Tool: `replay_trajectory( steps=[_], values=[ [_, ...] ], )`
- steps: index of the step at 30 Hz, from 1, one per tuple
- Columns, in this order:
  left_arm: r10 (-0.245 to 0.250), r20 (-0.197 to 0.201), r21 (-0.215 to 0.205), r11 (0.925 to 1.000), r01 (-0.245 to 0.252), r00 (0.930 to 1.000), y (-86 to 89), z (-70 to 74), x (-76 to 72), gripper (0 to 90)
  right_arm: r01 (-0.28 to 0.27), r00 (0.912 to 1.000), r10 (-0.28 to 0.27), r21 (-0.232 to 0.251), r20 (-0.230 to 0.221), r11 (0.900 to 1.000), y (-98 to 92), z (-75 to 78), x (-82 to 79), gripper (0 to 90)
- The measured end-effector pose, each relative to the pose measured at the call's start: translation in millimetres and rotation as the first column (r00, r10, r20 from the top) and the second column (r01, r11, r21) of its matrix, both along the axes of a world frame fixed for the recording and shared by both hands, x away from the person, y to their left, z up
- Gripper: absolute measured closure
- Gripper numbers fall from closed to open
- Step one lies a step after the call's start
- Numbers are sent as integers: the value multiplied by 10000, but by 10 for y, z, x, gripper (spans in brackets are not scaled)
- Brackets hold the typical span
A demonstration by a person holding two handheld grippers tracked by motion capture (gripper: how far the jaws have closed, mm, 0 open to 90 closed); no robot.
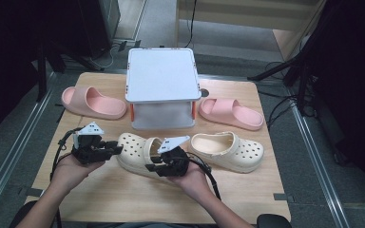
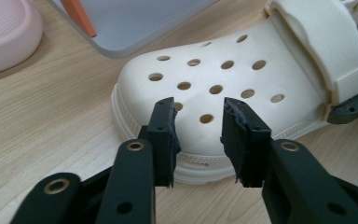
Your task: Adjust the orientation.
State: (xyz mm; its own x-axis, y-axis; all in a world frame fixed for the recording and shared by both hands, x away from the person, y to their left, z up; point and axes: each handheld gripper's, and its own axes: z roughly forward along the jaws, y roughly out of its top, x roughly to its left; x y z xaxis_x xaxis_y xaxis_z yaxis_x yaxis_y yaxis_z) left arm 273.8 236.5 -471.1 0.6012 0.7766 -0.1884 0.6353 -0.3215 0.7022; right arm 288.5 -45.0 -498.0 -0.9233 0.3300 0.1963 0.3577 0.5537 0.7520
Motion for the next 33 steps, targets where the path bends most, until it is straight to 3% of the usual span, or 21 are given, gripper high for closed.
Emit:
replay_trajectory(
  steps=[5, 8, 11, 20, 23, 33],
  values=[
    [73, 29, -70, 9999, -72, 10000, 20, 1, -6, 704, 36, 9998, -32, 197, -204, 9998, -156, 95, -14, 641],
    [93, -72, -58, 9999, -93, 9999, 8, -18, 3, 720, 405, 9991, -397, 556, -149, 9976, -334, 212, -2, 847],
    [62, -137, -91, 9999, -63, 9999, 0, -31, -3, 729, 683, 9976, -676, 682, -119, 9953, -382, 234, 48, 895],
    [301, -558, -98, 9995, -306, 9980, 43, -125, -60, 757, 1379, 9900, -1400, 859, 188, 9867, -382, 293, 304, 900],
    [339, -595, -3, 9994, -340, 9976, 41, -149, -99, 756, 1571, 9867, -1594, 678, 309, 9853, -348, 286, 377, 900],
    [474, -776, 5, 9989, -475, 9959, 19, -231, -151, 756, 1521, 9879, -1530, 370, 234, 9877, -209, 189, 518, 900]
  ],
)
